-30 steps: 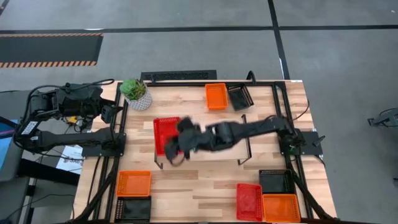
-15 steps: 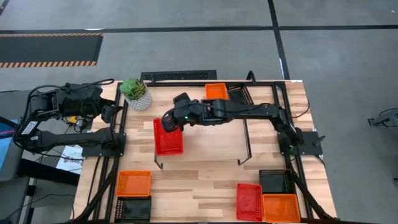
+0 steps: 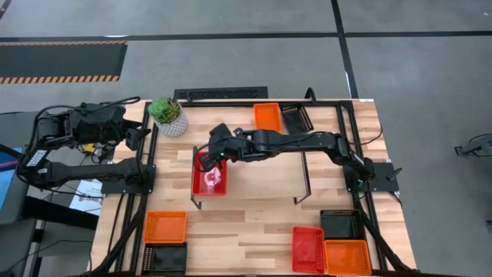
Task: Stack baskets on shelf by color
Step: Stack the left red bin on top of the other red bin on the shelf, then stack the red bin on top of the other red bins on the shelf
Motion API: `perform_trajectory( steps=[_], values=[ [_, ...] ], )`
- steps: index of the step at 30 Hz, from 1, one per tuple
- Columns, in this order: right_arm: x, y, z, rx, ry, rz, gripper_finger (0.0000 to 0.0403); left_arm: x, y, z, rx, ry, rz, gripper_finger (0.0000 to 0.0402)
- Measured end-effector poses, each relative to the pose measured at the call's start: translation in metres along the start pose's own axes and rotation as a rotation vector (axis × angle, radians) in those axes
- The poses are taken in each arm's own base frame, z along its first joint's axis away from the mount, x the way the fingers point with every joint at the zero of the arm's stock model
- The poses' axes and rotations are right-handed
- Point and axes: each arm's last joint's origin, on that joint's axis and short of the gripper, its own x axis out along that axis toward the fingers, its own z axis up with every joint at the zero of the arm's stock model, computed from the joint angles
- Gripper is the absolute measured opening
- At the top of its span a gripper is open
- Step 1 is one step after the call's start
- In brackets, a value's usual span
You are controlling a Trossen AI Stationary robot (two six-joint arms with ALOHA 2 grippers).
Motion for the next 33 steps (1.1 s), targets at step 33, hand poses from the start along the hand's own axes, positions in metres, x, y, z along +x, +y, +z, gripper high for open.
perform_trajectory(
  steps=[33],
  values=[
    [-0.238,0.045,-0.187,0.163,0.622,-0.2,0.0122,0.0,-0.001,-0.001,0.034,0.02,-0.034,0.0249]
  ],
)
